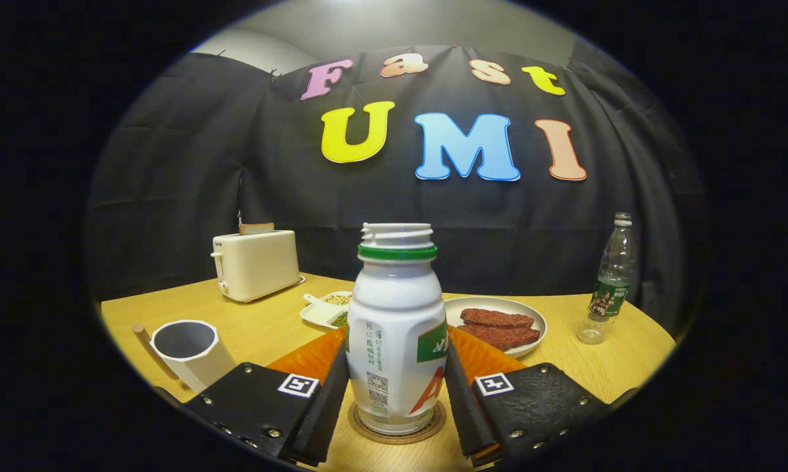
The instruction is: Take the bottle from table, then pour the juice into the cup, finally place the bottle on the coaster
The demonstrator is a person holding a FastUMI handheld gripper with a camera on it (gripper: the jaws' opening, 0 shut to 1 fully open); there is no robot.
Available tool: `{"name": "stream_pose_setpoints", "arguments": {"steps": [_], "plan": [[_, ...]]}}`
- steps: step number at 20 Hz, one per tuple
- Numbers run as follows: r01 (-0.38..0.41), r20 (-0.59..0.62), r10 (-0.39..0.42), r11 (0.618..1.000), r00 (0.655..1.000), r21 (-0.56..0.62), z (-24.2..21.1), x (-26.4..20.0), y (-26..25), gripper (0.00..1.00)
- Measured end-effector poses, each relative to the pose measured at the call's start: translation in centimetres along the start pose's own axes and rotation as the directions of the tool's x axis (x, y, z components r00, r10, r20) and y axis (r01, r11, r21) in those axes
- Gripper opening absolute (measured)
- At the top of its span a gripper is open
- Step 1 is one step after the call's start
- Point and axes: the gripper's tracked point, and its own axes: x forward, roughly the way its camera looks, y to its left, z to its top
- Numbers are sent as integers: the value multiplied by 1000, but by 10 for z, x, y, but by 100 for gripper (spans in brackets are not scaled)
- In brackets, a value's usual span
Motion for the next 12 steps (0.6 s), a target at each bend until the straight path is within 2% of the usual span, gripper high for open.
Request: {"name": "stream_pose_setpoints", "arguments": {"steps": [3, 5, 6, 7, 12], "plan": [[5, -31, -6, 1000, 999, -14, -12, 3, 1, 73], [25, -53, -26, 1000, 998, -19, -16, 4, -5, 79], [35, -47, -35, 999, 998, -9, -13, 2, -8, 91], [43, -39, -43, 999, 998, 6, -10, 0, -9, 97], [74, 20, -74, 997, 997, 23, 24, -33, -15, 98]]}}
